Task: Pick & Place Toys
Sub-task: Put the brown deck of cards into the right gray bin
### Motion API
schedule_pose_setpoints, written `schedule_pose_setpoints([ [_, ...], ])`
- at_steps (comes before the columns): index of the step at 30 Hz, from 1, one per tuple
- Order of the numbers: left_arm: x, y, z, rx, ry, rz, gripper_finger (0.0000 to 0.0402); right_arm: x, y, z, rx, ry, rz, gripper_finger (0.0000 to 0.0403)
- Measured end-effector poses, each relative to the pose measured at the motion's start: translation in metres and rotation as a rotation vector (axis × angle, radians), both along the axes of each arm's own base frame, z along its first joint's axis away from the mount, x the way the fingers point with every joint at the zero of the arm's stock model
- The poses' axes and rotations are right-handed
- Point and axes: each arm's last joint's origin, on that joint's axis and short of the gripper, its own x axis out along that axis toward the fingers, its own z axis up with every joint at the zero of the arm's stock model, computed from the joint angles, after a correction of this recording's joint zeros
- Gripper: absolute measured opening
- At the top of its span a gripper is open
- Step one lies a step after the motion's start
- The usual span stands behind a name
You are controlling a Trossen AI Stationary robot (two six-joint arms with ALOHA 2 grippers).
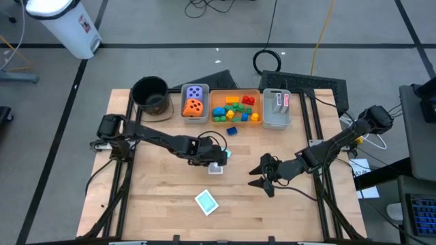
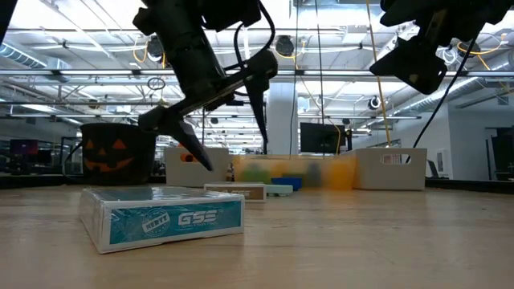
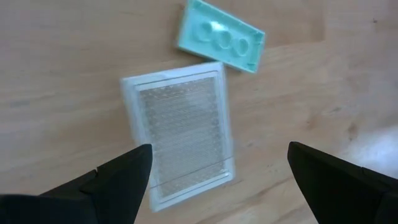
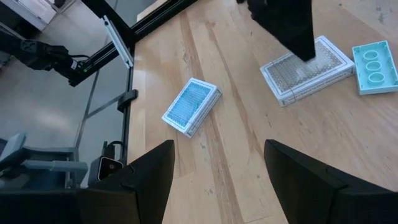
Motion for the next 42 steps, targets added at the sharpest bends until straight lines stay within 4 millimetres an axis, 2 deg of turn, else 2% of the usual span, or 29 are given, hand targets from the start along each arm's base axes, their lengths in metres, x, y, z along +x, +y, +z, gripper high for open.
schedule_pose_setpoints([
  [6,0.005,-0.004,-0.014,-0.036,0.012,-0.020,0.0379,0.000,0.000,0.000,0.003,-0.001,-0.002,0.0238],
  [11,0.005,-0.007,-0.016,-0.036,0.026,-0.018,0.0379,0.000,0.000,0.001,0.009,-0.004,-0.003,0.0238],
  [27,-0.017,-0.008,-0.018,-0.089,0.253,-0.060,0.0379,0.000,0.000,0.001,0.009,-0.006,0.001,0.0238],
  [32,-0.038,-0.003,-0.004,-0.059,0.357,-0.050,0.0379,0.000,0.000,0.001,0.005,-0.008,0.004,0.0238],
  [37,-0.052,0.002,0.028,-0.003,0.312,-0.028,0.0379,0.000,0.000,0.001,-0.001,-0.009,0.005,0.0238],
  [42,-0.056,0.001,0.035,0.004,0.299,-0.026,0.0379,0.000,0.000,0.001,-0.016,-0.012,0.011,0.0238],
])
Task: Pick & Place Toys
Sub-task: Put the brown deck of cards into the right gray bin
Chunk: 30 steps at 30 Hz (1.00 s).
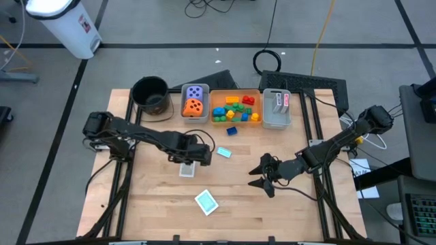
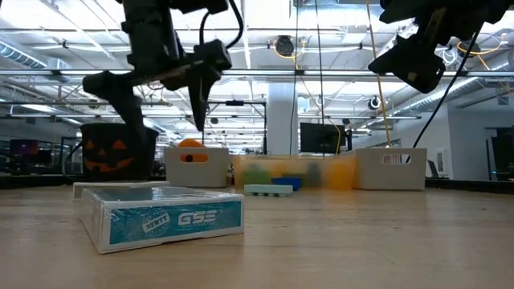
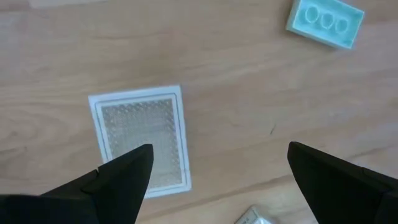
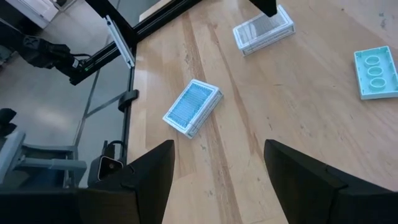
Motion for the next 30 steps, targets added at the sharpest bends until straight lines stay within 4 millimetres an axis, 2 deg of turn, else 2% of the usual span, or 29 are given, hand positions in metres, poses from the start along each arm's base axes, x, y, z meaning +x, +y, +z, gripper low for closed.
schedule_pose_setpoints([
  [9,-0.013,-0.012,-0.011,-0.004,0.169,0.138,0.0379,0.000,0.000,0.000,0.000,0.000,-0.001,0.0238],
  [21,-0.005,-0.025,-0.031,-0.012,0.208,0.134,0.0379,0.000,0.000,0.000,-0.005,0.000,0.000,0.0238],
  [30,-0.007,-0.024,-0.032,0.000,0.226,0.155,0.0379,0.000,0.000,0.000,-0.004,0.000,0.000,0.0238],
])
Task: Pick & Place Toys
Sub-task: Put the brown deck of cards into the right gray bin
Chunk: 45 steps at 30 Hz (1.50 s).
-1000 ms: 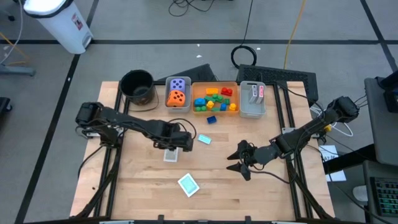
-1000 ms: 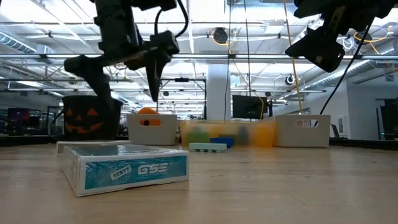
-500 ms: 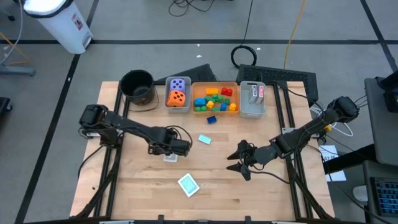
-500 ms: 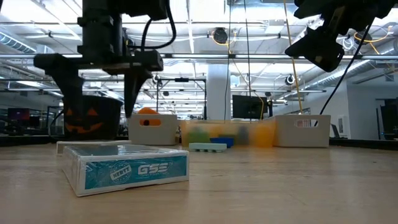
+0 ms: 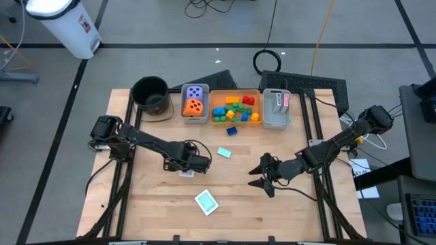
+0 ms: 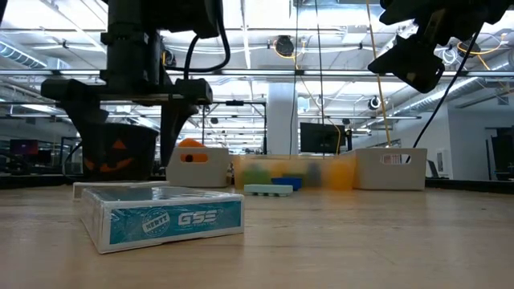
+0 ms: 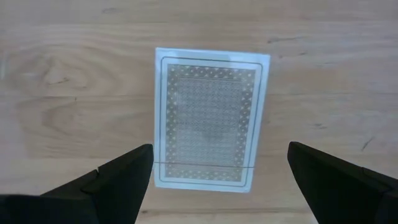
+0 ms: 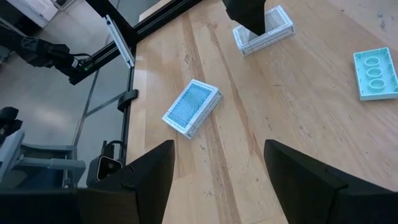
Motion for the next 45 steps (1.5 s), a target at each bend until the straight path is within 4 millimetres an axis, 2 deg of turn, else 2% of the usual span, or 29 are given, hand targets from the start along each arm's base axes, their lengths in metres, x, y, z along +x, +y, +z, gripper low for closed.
schedule_pose_setpoints([
  [30,0.006,-0.002,-0.026,-0.021,0.090,-0.010,0.0379,-0.001,0.000,-0.001,0.009,0.018,-0.008,0.0238],
  [45,0.018,-0.003,-0.028,-0.030,-0.023,-0.102,0.0379,-0.001,0.000,-0.001,0.011,0.018,-0.006,0.0238],
])
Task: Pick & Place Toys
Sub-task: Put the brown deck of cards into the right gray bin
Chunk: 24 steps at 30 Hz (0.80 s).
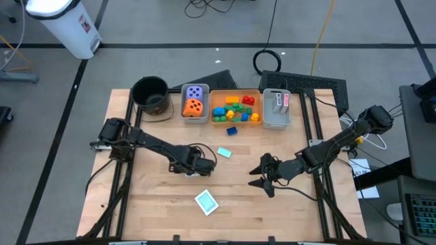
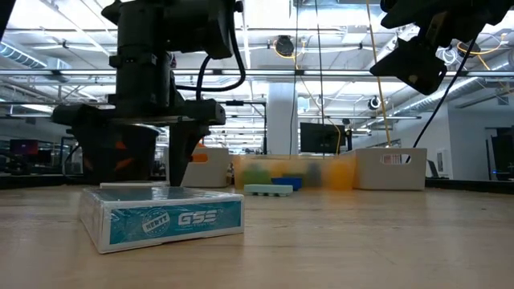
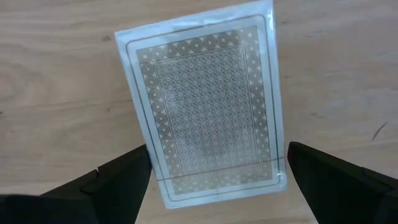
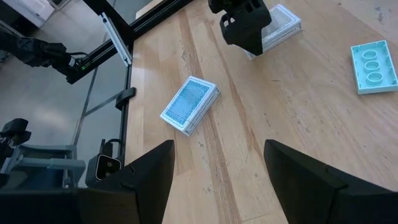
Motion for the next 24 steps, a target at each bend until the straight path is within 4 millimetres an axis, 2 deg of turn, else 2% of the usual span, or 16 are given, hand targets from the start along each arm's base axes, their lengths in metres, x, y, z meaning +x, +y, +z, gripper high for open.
schedule_pose_setpoints([
  [8,0.000,0.004,0.000,-0.024,0.010,0.051,0.0379,0.000,0.000,0.000,0.000,0.000,0.000,0.0238],
  [15,0.004,0.003,-0.012,-0.095,0.058,0.061,0.0378,0.000,0.000,0.000,0.000,0.000,0.000,0.0238],
  [24,0.003,0.003,-0.013,-0.076,0.054,0.056,0.0373,0.000,0.000,0.000,-0.006,-0.001,0.003,0.0238],
])
